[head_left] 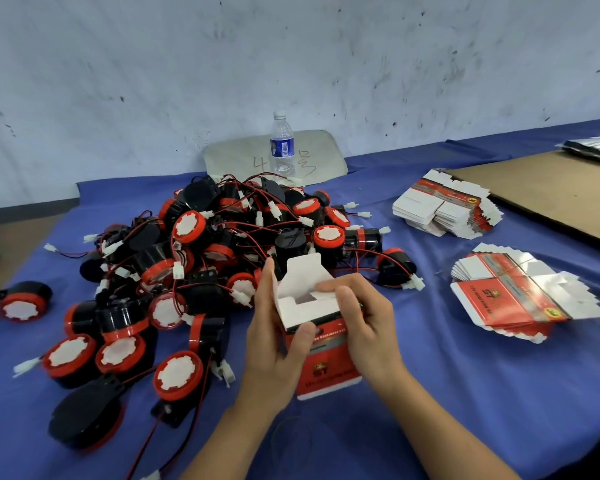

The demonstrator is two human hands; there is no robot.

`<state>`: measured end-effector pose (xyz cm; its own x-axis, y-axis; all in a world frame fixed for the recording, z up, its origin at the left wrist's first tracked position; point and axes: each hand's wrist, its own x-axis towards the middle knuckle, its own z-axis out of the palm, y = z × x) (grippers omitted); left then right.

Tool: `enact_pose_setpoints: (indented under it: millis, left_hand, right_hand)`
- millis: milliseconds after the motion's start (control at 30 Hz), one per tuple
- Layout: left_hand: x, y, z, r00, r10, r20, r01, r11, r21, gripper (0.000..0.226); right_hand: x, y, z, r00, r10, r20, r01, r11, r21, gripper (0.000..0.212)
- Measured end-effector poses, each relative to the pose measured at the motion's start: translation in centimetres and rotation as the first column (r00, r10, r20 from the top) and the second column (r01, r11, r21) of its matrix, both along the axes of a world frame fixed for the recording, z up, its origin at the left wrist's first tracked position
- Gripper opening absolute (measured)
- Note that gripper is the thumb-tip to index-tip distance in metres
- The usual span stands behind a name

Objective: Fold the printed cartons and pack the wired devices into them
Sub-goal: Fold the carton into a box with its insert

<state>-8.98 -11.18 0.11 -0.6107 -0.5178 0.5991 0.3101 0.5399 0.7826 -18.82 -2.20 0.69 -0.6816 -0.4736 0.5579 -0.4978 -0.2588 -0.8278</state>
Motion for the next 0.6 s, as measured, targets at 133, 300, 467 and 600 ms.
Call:
enact_pose_setpoints:
  millis: [133,300,467,600]
  left_hand:
    - [0.0,0.2,-0.1,0.997,0.077,0.023,-0.075,0.994,-0.079,0.059]
    - [0.1,0.0,-0.2,0.996,0.09,-0.001,-0.089,0.981,-0.173,0.033]
    - [0.0,-0.3,-0.2,0.995,-0.074,0.064,0.075,0.997,-0.011,0.041]
    - [0.2,-0.7,-0.1,0.965,-0.241,0.104,0.216,0.955,0.204,0.038]
  right_hand:
    - [-0.1,0.1,-0.1,0.99,0.025,0.139,-0.027,1.0,0.014,0.034]
    - [-0.4,0.1,-0.1,0.967,0.072,0.244,-0.073,0.997,-0.004,0.045]
    - [-1.4,0.4,0.5,0.85,0.321,0.417,-0.343,0.939,-0.025,0.032]
    - [-2.0,0.7,0.5,0.781,0.455,0.428,-0.438,0.887,-0.145,0.041]
